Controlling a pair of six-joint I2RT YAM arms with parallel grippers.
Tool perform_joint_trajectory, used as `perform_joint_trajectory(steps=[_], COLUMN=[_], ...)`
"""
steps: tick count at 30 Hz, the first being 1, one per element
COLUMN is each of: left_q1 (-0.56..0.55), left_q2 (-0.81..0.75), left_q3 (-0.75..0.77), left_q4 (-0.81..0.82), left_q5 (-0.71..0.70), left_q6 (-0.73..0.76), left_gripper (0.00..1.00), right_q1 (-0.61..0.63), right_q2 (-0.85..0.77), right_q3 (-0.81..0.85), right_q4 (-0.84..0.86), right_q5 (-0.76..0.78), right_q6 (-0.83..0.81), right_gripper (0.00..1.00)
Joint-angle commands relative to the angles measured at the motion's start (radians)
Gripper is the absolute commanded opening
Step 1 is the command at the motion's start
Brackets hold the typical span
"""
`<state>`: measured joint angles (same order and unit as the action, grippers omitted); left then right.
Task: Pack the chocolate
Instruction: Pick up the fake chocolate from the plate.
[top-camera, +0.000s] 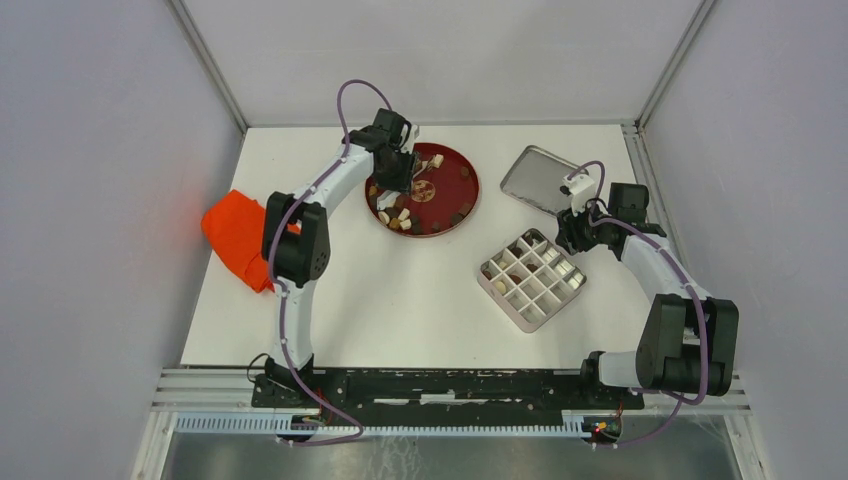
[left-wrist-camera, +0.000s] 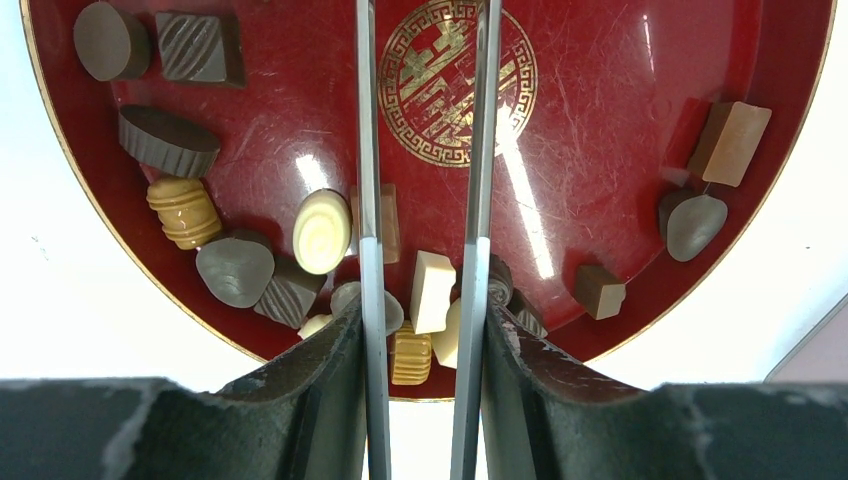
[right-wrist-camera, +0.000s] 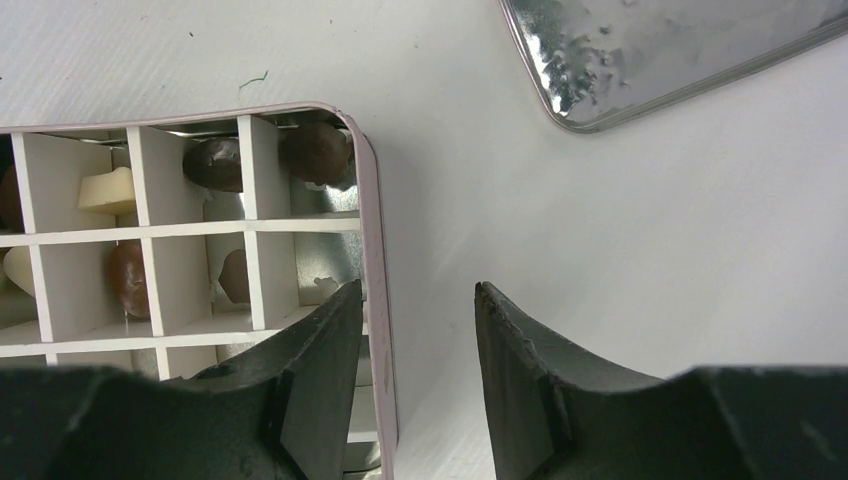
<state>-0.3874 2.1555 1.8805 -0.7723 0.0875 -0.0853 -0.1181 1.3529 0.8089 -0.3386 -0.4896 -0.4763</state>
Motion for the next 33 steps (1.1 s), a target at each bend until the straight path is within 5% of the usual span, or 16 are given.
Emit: perform_joint_trajectory(steps=[1, 15, 30, 33], left_q1=[0.006, 0.003, -0.013, -0.017], left_q2=[0.02, 0.041, -0.102, -0.16], left_q3=[0.057, 0.076, -0.04, -0.091], left_q4=[0.013, -0.002, 0.025, 0.055], left_q5=[0.001, -0.003, -0.005, -0.002], left_q6=[0.047, 0.047, 0.025, 0.012], left_gripper=[0.46, 0.44, 0.04, 0.02], right_q1=[-0.003, -0.003, -0.003, -0.003], right_q2=[-0.008, -0.004, -0.013, -0.015], right_q3=[0.009, 0.009, 0.01, 0.01], right_q4=[0.0, -0.002, -0.006, -0.008], right_q5=[-0.017, -0.018, -0.023, -0.025], right_q6=[-0.01, -0.013, -0.015, -0.015], right_gripper=[0.51, 0.51, 0.51, 0.51])
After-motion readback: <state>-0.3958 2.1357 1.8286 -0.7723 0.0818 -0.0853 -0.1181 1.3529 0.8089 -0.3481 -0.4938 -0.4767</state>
